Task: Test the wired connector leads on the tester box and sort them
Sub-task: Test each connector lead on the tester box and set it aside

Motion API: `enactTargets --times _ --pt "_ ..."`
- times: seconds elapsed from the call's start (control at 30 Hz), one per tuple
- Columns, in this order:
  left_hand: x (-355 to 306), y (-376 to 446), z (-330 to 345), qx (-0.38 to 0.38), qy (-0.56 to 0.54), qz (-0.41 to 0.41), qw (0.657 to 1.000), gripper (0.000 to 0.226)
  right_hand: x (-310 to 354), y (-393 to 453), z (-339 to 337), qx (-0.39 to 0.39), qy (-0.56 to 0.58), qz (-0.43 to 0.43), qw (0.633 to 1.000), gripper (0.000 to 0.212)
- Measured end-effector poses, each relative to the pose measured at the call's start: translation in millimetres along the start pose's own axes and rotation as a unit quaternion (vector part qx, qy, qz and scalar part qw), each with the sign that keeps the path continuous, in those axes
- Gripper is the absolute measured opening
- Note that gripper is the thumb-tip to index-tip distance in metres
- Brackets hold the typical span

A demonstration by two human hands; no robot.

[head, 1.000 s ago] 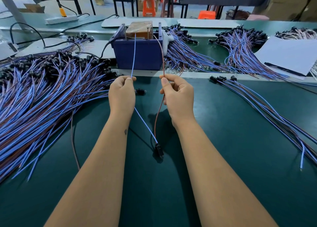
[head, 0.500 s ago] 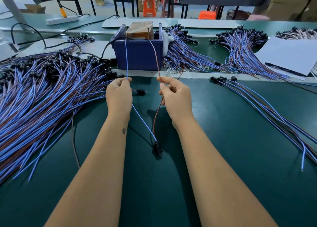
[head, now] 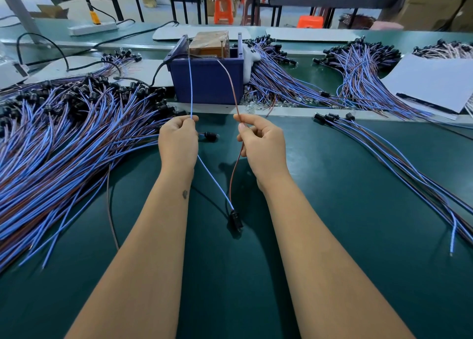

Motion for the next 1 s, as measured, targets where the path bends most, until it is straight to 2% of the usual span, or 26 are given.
enactTargets --times 0.3,1.0 --pt "-0.4 -0.5 0.1 0.001 0.001 -0.002 1.000 0.026 1.9 -1.5 -5.6 -0.023 0.010 -0.006 1.000 0.022" --pt "-5.3 -5.5 2.4 0.005 0.009 0.002 1.000 0.023 1.6 -1.3 -4.1 -0.013 -0.011 0.000 1.000 0.023"
Point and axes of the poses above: each hand's wrist, its own y-axis towards the middle knuckle, its own z-axis out of the palm, x = y × z, the point moved 6 cm from there along y, towards the middle knuckle, and after that the axes turned 12 degrees about x, right-handed, at the moved point
